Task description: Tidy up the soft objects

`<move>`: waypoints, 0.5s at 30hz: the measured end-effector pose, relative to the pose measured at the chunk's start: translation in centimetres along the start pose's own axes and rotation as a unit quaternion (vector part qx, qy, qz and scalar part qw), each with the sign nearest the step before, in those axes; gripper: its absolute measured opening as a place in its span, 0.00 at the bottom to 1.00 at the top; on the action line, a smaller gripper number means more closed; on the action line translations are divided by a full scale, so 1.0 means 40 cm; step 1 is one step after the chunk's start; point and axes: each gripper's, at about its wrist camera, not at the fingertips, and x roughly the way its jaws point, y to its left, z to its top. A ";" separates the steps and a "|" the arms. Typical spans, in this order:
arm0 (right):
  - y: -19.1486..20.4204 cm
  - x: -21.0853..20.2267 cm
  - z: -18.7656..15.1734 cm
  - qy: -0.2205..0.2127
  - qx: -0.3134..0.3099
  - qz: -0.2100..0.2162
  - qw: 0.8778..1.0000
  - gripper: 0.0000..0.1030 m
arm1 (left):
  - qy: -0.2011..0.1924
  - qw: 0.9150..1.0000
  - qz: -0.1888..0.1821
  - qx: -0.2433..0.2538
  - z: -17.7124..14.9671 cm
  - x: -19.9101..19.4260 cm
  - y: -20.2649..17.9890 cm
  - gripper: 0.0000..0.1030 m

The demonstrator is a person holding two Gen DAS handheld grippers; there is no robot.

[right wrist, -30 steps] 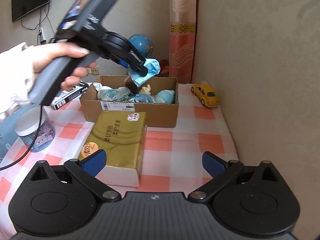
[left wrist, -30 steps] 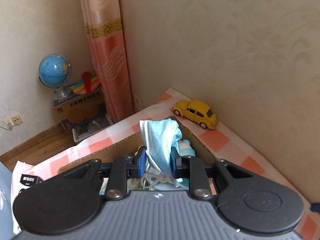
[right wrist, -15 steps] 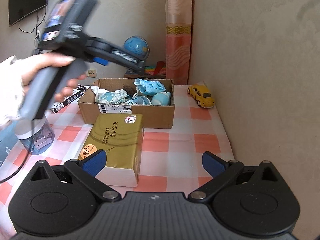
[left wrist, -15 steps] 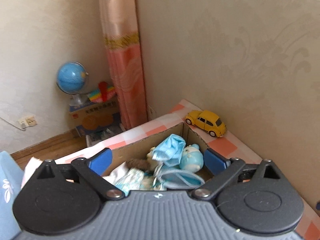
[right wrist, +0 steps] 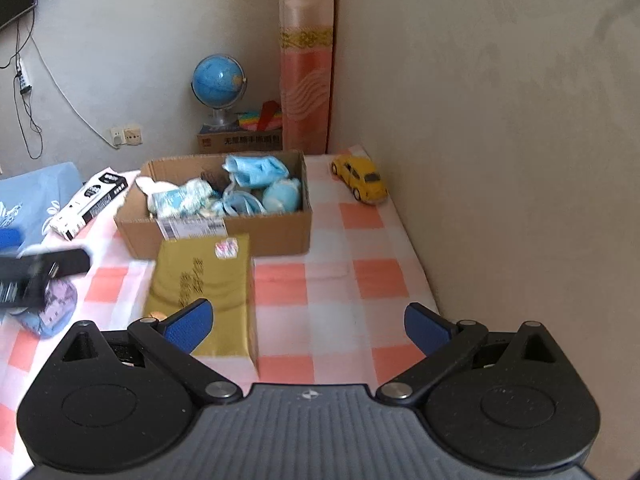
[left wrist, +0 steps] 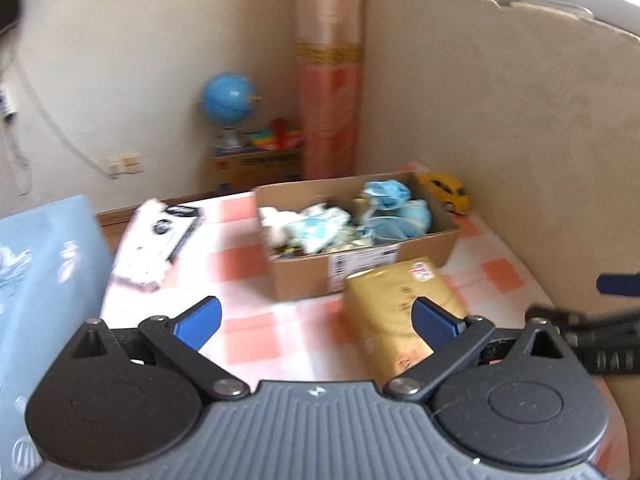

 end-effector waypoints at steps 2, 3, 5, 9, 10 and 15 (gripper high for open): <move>0.018 -0.004 0.018 -0.003 -0.005 -0.005 1.000 1.00 | 0.002 1.000 0.002 -0.004 0.004 -0.022 0.008 0.98; 0.029 -0.006 0.025 -0.005 -0.008 -0.008 1.000 1.00 | -0.003 1.000 0.006 -0.003 0.007 -0.033 0.009 0.98; 0.043 -0.014 0.034 -0.008 -0.010 -0.008 1.000 1.00 | -0.010 1.000 0.017 0.001 0.012 -0.050 0.009 0.98; 0.055 -0.026 0.039 -0.010 -0.006 -0.007 1.000 1.00 | -0.006 1.000 0.019 0.000 0.013 -0.062 0.011 0.98; 0.056 -0.029 0.039 -0.011 -0.003 -0.009 1.000 1.00 | -0.004 1.000 0.018 0.002 0.012 -0.062 0.010 0.98; 0.055 -0.041 0.040 -0.012 0.006 -0.011 1.000 1.00 | 0.004 1.000 0.020 0.003 0.006 -0.056 -0.003 0.98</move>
